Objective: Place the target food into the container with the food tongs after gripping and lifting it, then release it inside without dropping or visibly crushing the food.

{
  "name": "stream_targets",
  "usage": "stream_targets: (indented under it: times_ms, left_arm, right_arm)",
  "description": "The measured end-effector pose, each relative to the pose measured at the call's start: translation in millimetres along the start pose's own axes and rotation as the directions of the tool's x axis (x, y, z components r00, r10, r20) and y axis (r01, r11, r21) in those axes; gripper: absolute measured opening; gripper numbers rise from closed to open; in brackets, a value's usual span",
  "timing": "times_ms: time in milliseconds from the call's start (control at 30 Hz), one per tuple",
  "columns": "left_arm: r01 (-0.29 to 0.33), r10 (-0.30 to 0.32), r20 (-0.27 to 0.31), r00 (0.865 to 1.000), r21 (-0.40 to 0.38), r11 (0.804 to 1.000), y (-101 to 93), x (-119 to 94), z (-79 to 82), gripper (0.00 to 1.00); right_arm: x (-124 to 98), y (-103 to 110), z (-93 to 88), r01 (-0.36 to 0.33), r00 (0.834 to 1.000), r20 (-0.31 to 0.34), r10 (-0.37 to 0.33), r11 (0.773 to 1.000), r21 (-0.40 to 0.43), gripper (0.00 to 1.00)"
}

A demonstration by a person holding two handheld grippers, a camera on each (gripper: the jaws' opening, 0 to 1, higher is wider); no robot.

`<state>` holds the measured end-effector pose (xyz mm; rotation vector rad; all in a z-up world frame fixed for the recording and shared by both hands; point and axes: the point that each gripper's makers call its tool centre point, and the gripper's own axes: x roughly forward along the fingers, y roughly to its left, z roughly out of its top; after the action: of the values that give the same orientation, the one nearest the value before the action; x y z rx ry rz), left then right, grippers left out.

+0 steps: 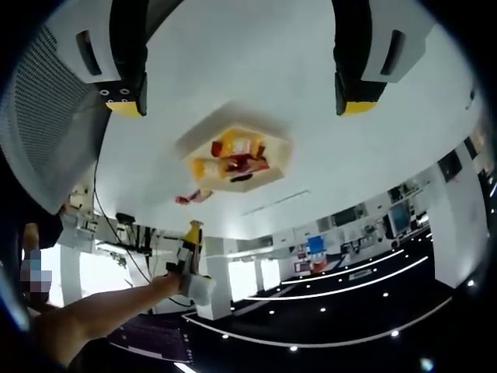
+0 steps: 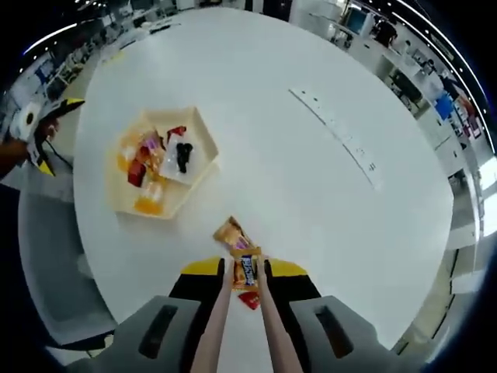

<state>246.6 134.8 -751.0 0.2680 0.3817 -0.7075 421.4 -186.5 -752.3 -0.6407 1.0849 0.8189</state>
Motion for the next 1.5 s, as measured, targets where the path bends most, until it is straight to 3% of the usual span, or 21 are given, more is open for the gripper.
stream_targets:
  times_ms: [433, 700, 1100, 1500]
  left_arm:
    - [-0.005, 0.005, 0.005, 1.0, -0.001, 1.0, 1.2, -1, 0.7, 0.97]
    - [-0.006, 0.006, 0.005, 1.0, 0.001, 1.0, 1.3, -1, 1.2, 0.97]
    - [-0.014, 0.014, 0.012, 1.0, -0.004, 1.0, 3.7, -2, 1.6, 0.97]
    - [-0.017, 0.017, 0.017, 1.0, -0.006, 1.0, 4.0, -3, 3.1, 0.96]
  right_arm:
    - [2, 22, 36.9, -0.007, 0.999, 0.035, 0.009, 0.998, -0.055, 0.19]
    - [2, 47, 67.9, -0.025, 0.998, 0.053, 0.032, 0.991, -0.128, 0.19]
    - [9, 74, 86.8, -0.055, 0.997, 0.047, 0.064, 0.984, -0.17, 0.19]
    - [11, 106, 118.4, -0.077, 0.993, 0.071, 0.094, 0.973, -0.215, 0.2]
